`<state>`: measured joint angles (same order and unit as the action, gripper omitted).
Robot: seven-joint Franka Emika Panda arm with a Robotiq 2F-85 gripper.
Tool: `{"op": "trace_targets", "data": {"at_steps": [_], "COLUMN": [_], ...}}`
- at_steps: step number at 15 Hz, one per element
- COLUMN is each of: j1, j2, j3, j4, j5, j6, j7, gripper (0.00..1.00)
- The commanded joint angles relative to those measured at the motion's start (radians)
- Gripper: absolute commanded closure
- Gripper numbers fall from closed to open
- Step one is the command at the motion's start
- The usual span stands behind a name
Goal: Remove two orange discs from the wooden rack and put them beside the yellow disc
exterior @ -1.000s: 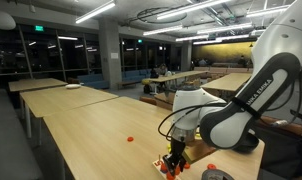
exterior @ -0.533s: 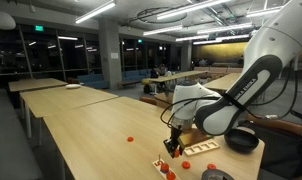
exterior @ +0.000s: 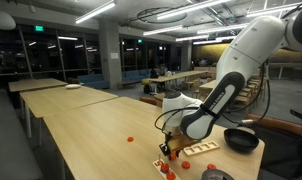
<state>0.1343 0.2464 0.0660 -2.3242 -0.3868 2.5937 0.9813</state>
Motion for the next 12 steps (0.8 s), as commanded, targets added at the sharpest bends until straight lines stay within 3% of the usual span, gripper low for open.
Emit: {"op": "trace_targets", "data": {"at_steps": [1, 5, 6, 7, 11, 12], "j1": [0.045, 0.053, 0.053, 0.052, 0.043, 0.04], "j2": [0.096, 0.118, 0.119, 0.119, 0.097, 0.086], "j3": [-0.048, -0.06, -0.06, -0.059, -0.061, -0.061], "j4": [0.107, 0.157, 0.164, 0.17, 0.173, 0.17], "j5": [0.021, 0.064, 0.075, 0.09, 0.133, 0.147], "j6": [-0.035, -0.073, -0.088, -0.102, -0.131, -0.134], "j7": [0.006, -0.011, -0.013, -0.018, -0.034, -0.04], "gripper": [0.8, 0.8, 0.52, 0.32, 0.03, 0.0]}}
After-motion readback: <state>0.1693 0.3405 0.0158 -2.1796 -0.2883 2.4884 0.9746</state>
